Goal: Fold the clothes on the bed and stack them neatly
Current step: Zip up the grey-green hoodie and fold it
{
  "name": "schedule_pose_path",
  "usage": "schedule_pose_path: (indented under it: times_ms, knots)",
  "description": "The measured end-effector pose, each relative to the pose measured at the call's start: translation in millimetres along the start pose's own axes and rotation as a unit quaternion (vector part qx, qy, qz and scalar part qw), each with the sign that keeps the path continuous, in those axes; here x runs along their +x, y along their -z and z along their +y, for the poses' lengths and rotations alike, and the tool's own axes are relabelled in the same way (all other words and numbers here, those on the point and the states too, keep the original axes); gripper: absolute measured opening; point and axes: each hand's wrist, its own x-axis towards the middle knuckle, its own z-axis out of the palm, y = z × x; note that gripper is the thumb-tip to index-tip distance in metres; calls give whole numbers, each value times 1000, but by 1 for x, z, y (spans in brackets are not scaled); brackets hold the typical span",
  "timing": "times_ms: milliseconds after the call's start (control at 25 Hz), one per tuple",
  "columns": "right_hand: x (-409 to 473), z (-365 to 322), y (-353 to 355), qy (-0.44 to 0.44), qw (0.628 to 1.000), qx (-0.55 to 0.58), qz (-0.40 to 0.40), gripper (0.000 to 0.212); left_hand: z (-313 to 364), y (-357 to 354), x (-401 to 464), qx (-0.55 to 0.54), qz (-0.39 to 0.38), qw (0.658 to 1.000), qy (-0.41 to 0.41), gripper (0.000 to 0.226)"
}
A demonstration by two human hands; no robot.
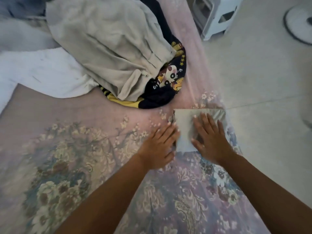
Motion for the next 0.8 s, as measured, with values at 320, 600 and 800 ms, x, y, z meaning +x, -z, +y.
schedule_pose_path:
  times_ms: [320,600,800]
  knots:
    - [7,-35,-40,-1,983,-66,172,69,-146,-50,-139,20,130,950,283,67]
    - [153,-169,13,90,986,-111,82,63,-154,-80,-150,-13,200,928,315,61]
    - [201,-191,50,6,966,-258,-27,27,-160,-92,-150,-16,183,930,317,65]
